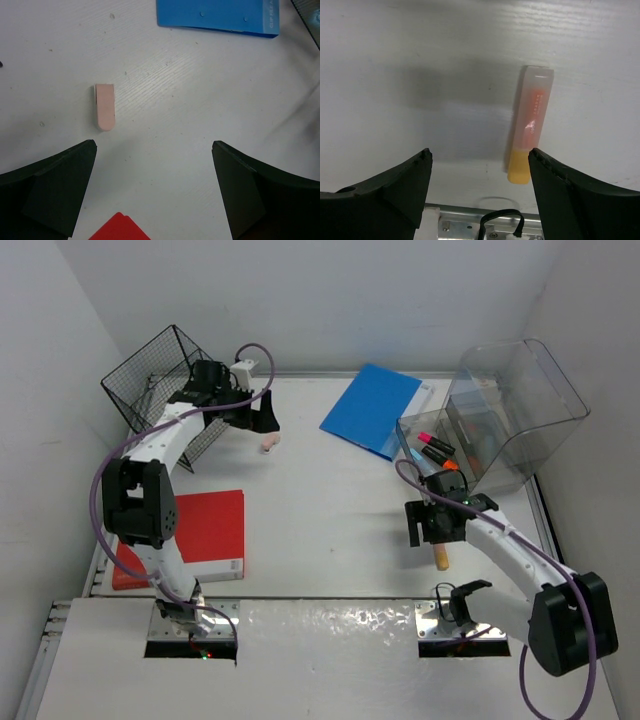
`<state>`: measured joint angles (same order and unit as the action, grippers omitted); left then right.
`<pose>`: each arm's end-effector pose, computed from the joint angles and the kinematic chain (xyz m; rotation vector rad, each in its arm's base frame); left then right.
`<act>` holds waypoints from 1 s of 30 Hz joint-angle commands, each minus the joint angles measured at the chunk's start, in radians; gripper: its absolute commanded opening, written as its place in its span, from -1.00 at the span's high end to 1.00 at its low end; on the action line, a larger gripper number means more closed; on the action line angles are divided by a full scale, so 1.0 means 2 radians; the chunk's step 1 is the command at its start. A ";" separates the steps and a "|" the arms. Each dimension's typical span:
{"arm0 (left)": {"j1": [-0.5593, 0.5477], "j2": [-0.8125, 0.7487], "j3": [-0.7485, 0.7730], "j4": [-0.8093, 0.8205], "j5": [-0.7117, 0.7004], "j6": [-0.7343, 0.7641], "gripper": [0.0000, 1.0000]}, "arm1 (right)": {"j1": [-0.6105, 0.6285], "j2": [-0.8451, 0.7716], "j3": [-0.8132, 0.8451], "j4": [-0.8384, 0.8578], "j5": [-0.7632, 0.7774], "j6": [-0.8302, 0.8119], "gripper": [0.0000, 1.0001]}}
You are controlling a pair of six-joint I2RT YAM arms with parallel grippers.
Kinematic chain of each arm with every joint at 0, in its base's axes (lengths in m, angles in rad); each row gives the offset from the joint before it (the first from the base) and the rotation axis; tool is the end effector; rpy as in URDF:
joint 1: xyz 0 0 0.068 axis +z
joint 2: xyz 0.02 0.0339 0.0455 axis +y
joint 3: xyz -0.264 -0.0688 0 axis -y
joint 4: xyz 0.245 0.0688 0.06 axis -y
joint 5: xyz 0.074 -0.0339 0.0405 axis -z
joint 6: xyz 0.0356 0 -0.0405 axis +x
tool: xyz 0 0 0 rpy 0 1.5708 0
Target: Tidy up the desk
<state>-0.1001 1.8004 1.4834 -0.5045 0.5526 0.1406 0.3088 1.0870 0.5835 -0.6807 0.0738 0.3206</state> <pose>0.3987 -0.0588 0.2748 0.5333 2.2636 -0.6368 0.1742 0.0528 0.1801 0.0361 2.7505 0.0701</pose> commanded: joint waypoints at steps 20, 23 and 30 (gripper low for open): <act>0.001 -0.038 0.025 -0.014 0.017 0.047 -0.99 | -0.056 0.053 -0.116 0.145 0.024 0.087 0.61; 0.001 -0.033 0.041 -0.032 0.004 0.059 -0.99 | -0.051 0.036 -0.124 0.144 0.001 0.103 0.92; 0.001 -0.039 0.035 -0.038 0.007 0.069 -0.99 | 0.056 0.015 -0.076 0.090 0.064 0.099 1.00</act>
<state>-0.1001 1.7691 1.5280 -0.5808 0.5640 0.2512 0.3382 1.1198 0.3874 -0.4137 0.1604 0.5201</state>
